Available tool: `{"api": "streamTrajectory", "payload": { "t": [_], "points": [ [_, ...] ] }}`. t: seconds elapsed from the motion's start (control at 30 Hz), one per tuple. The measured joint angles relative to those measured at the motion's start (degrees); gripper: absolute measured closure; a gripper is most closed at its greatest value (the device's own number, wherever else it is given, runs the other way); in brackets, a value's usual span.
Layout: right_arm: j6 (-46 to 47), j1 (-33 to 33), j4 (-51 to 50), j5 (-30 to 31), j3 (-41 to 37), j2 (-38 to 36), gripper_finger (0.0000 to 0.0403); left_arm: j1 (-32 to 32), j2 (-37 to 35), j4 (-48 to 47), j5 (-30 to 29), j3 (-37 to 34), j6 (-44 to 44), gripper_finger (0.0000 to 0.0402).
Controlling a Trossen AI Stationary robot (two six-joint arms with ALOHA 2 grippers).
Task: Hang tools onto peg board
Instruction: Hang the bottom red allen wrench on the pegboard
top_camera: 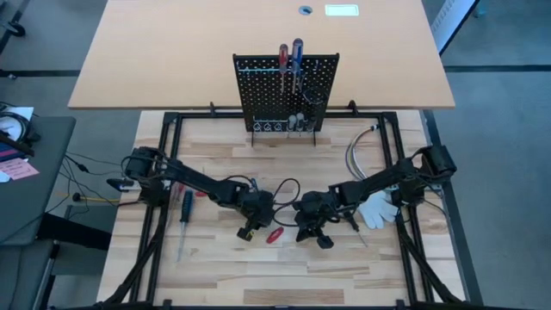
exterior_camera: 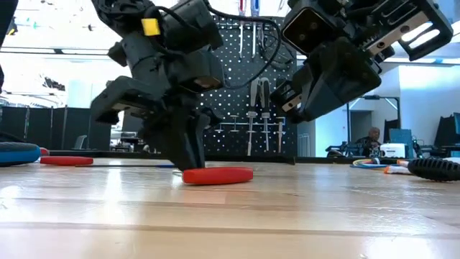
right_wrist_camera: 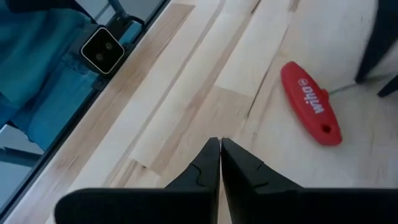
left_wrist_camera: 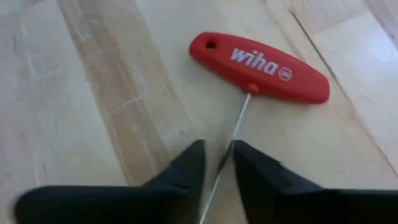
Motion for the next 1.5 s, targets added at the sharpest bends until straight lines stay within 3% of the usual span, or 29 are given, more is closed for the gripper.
{"api": "streamTrajectory", "payload": {
  "t": [0.1, 0.3, 0.4, 0.57, 0.73, 0.87, 1.0, 1.23, 1.37, 1.5],
  "points": [
    [-0.9, 0.0, 0.1, 0.0, 0.0, 0.0, 0.0381, 0.5, 0.7, -0.1, 1.0, 0.2, -1.2, 0.0385],
    [-1.2, 0.0, -0.7, 0.4, 0.0, 0.0, 0.0381, 0.6, 0.0, -0.4, 0.0, -2.0, -6.1, 0.0399],
    [-1.8, 0.2, -2.2, 3.7, 0.0, 0.0, 0.0381, 0.4, -2.1, 4.4, -3.0, -5.8, -10.0, 0.0400],
    [-1.5, 0.4, -2.2, 15.9, -2.5, -1.1, 0.0388, 0.5, -7.2, 27.7, -9.9, -18.2, -18.4, 0.0401],
    [1.7, -1.3, 2.4, 28.8, -7.5, -4.2, 0.0393, -0.8, -8.4, 58.7, -23.4, -30.1, -26.3, 0.0401],
    [4.3, -3.8, 10.5, 31.0, -10.7, -5.3, 0.0389, -3.4, -8.3, 66.5, -36.9, -33.7, -26.3, 0.0401],
    [8.4, -6.8, 20.3, 25.8, -11.3, -3.3, 0.0370, -5.6, -8.4, 66.7, -46.6, -32.5, -24.8, 0.0401],
    [12.9, -8.9, 38.4, 25.6, -11.0, 3.4, 0.0352, -9.1, -8.5, 58.4, -55.5, -27.4, -19.0, 0.0401],
    [14.0, -9.9, 35.4, 24.4, -10.2, 4.2, 0.0347, -10.3, -8.5, 53.0, -58.5, -25.1, -18.1, 0.0401],
    [14.2, -10.6, 33.6, 23.5, -10.0, 3.3, 0.0314, -10.6, -8.5, 52.2, -59.0, -24.9, -18.2, 0.0401]
  ]
}}
